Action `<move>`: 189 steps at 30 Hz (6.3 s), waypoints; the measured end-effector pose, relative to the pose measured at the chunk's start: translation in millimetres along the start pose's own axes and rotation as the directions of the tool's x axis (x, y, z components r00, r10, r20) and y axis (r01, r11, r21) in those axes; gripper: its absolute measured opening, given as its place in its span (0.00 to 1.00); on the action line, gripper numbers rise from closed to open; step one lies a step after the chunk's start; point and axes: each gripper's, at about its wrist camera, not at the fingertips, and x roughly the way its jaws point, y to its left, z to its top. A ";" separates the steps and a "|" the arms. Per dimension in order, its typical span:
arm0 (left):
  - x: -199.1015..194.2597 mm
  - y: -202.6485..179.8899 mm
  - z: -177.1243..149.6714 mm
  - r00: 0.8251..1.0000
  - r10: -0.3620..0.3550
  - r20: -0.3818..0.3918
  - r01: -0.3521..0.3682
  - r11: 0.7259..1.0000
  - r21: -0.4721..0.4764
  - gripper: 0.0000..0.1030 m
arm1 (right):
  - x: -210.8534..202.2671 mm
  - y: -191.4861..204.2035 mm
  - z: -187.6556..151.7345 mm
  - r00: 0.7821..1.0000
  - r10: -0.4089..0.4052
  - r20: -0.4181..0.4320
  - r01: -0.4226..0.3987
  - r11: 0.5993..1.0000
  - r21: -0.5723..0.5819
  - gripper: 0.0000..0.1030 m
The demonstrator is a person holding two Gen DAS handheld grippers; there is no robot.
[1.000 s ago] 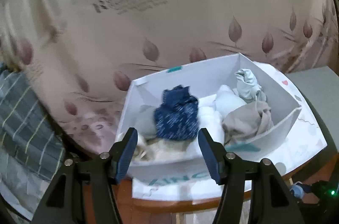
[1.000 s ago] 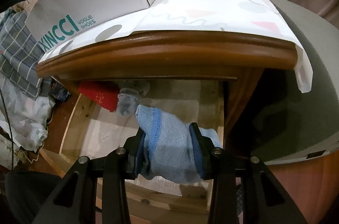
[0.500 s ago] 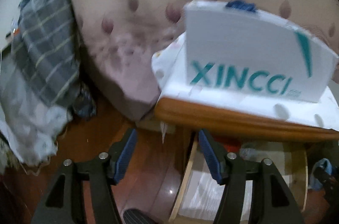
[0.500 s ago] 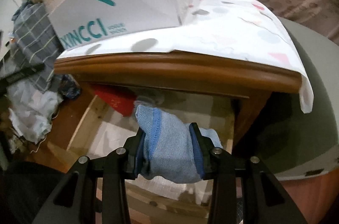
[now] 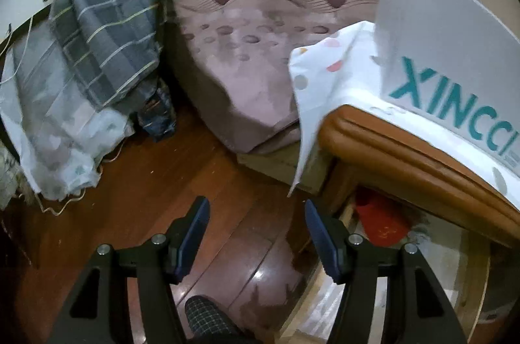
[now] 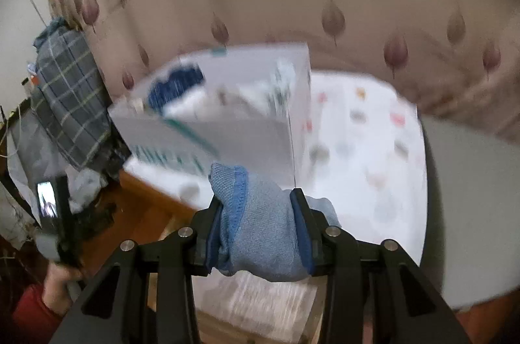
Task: Take underwear out of drawer
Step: 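Carry the light blue sock over the white box with the right gripper, then open the right gripper to drop the light blue sock into the box, then move the right gripper into the drawer toward the grey patterned sock, then grasp the grey patterned sock with the right gripper, then lift the grey sock out with the right gripper while the left reaches toward the red sock, then grasp the red sock with the left gripper while the right holds the grey sock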
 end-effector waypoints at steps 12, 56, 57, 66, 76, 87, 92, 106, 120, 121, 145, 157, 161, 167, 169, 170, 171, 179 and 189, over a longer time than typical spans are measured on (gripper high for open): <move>6.0 23.9 5.4 0.998 0.056 -0.036 -0.059 0.995 -0.075 0.61 | 56.0 36.0 115.7 0.998 -0.070 -0.002 0.069 0.990 -0.125 0.36; 7.2 98.1 12.2 0.985 0.142 -0.100 -0.168 0.926 -0.339 0.61 | 170.6 134.7 -158.0 0.971 -0.081 -0.227 -0.103 0.710 -0.696 0.55; 6.7 98.6 12.2 0.985 0.144 -0.100 -0.170 0.925 -0.341 0.61 | 179.0 135.5 -161.4 0.970 -0.091 -0.224 -0.101 0.689 -0.717 0.55; 9.0 93.0 13.0 0.987 0.110 -0.116 -0.142 0.941 -0.309 0.61 | 228.9 131.2 -205.3 0.976 -0.174 -0.132 -0.033 0.479 -0.877 0.54; 11.8 83.9 13.3 0.987 0.107 -0.116 -0.135 0.955 -0.263 0.61 | 259.4 121.7 -205.1 0.979 -0.185 -0.083 0.028 0.533 -0.846 0.51; 16.2 71.5 12.6 0.988 0.096 -0.124 -0.121 0.969 -0.213 0.61 | 296.3 103.2 -205.2 0.973 -0.227 0.041 0.158 0.525 -0.836 0.53; 17.9 68.9 13.1 0.987 0.094 -0.127 -0.118 0.973 -0.200 0.61 | 304.4 102.6 -197.9 0.976 -0.213 0.053 0.166 0.557 -0.814 0.53; 21.5 62.9 10.9 0.986 0.102 -0.134 -0.125 0.976 -0.176 0.61 | 308.6 96.4 -186.7 0.980 -0.188 -0.057 0.074 0.622 -0.780 0.28; 31.8 43.7 2.4 0.979 0.118 -0.165 -0.137 0.985 -0.109 0.61 | 280.8 94.1 -177.3 0.885 -0.259 -0.387 -0.175 0.585 -0.792 0.18; 32.8 40.9 1.5 0.979 0.117 -0.169 -0.135 0.986 -0.098 0.61 | 278.3 93.5 -175.3 0.873 -0.258 -0.415 -0.194 0.597 -0.779 0.18; 38.8 -26.5 -19.1 0.946 -0.229 -0.228 0.227 0.973 -0.036 0.61 | 130.2 7.6 -150.8 0.959 -0.110 -0.262 0.105 0.994 -0.034 0.17; 51.2 -73.6 -43.4 0.841 -0.458 -0.288 0.402 0.885 -0.233 0.61 | 78.9 -25.7 -137.2 0.990 -0.074 -0.120 0.087 0.991 0.104 0.17; 68.6 -84.8 -55.7 0.830 -0.464 -0.308 0.368 0.872 -0.323 0.61 | 60.6 -42.8 -130.9 0.994 -0.079 -0.074 0.090 0.983 0.160 0.17; 84.1 -95.8 -64.1 0.863 -0.435 -0.256 0.317 0.862 -0.395 0.61 | 55.4 -56.4 -128.1 0.996 -0.063 -0.057 0.074 0.973 0.220 0.17; 89.6 -104.1 -62.5 0.866 -0.436 -0.243 0.319 0.858 -0.402 0.61 | 55.4 -56.7 -127.3 0.997 -0.054 -0.054 0.065 0.973 0.222 0.17; 91.8 -108.7 -60.9 0.869 -0.431 -0.241 0.316 0.860 -0.400 0.61 | 55.0 -56.8 -126.9 0.997 -0.053 -0.053 0.064 0.973 0.223 0.17; 92.6 -110.2 -60.9 0.872 -0.424 -0.244 0.308 0.864 -0.398 0.61 | 55.2 -57.3 -126.8 0.997 -0.046 -0.054 0.058 0.972 0.228 0.17; 103.2 -115.2 -63.9 0.887 -0.417 -0.200 0.287 0.835 -0.469 0.61 | 52.8 -60.1 -124.7 0.999 -0.027 -0.044 0.036 0.969 0.243 0.18; 125.6 -105.8 -86.4 0.901 -0.396 -0.178 0.204 0.748 -0.631 0.61 | 51.6 -60.8 -122.8 0.999 -0.008 -0.034 0.017 0.968 0.251 0.18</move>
